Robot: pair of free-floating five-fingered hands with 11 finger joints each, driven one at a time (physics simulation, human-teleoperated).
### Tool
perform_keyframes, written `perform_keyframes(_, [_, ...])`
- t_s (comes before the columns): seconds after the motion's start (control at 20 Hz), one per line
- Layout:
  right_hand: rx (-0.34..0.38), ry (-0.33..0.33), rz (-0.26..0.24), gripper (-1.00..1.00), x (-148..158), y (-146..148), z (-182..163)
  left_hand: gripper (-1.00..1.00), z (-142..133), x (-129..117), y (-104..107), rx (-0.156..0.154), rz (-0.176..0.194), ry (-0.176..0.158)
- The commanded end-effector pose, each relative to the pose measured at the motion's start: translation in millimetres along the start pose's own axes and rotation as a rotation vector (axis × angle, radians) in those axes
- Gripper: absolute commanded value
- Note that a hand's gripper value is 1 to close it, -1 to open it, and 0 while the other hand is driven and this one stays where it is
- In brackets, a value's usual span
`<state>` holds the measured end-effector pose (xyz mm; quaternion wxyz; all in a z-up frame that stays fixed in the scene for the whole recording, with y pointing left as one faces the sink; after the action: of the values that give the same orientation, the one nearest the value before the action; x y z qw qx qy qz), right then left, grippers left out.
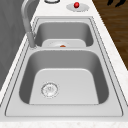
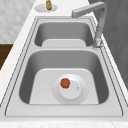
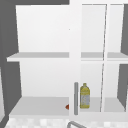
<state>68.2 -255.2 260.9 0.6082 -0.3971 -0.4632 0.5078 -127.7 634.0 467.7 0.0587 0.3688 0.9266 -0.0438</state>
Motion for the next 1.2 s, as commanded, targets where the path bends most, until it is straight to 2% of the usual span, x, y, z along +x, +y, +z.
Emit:
perform_keyframes(0.0, [0.0, 0.0, 0.0, 0.0, 0.0, 0.0, 0.0, -1.0, 24.5, -3.1, -2.6, -0.072, -0.056, 0.026])
perform_keyframes(0.05, [0.0, 0.0, 0.0, 0.0, 0.0, 0.0, 0.0, -1.0, 30.7, -3.8, -3.2, -0.072, -0.049, 0.042])
perform_keyframes(0.1, [0.0, 0.0, 0.0, 0.0, 0.0, 0.0, 0.0, -1.0, 38.2, -5.8, -2.1, -0.065, -0.027, 0.057])
perform_keyframes(0.2, [0.0, 0.0, 0.0, 0.0, 0.0, 0.0, 0.0, -1.0, 51.9, -3.6, -0.4, -0.033, 0.027, 0.059])
perform_keyframes(0.3, [0.0, 0.0, 0.0, 0.0, 0.0, 0.0, 0.0, -1.0, 62.4, -2.2, 1.1, -0.026, 0.039, 0.072])
perform_keyframes(0.45, [0.0, 0.0, 0.0, 0.0, 0.0, 0.0, 0.0, -1.0, 77.5, -1.2, 2.4, -0.039, 0.047, 0.094])
perform_keyframes(0.6, [0.0, 0.0, 0.0, 0.0, 0.0, 0.0, 0.0, -1.0, 89.2, 1.7, 2.5, -0.08, 0.03, 0.123])
perform_keyframes(0.8, [0.0, 0.0, 0.0, 0.0, 0.0, 0.0, 0.0, -1.0, 106.4, 0.8, 8.6, -0.138, 0.029, 0.162])
perform_keyframes(0.9, [0.0, 0.0, 0.0, 0.0, 0.0, 0.0, 0.0, -1.0, 115.0, -2.7, 12.5, -0.157, 0.019, 0.185])
perform_keyframes(1.0, [0.0, 0.0, 0.0, 0.0, 0.0, 0.0, 0.0, -1.0, 119.7, -3.6, 13.8, -0.172, 0.02, 0.222])
perform_keyframes(1.05, [0.0, 0.0, 0.0, 0.0, 0.0, 0.0, 0.0, -1.0, 117.4, -8.0, 13.7, -0.178, 0.018, 0.256])
perform_keyframes(1.15, [0.0, 0.0, 0.0, 0.0, 0.0, 0.0, 0.0, -1.0, 120.8, -9.9, 16.1, -0.196, 0.015, 0.299])
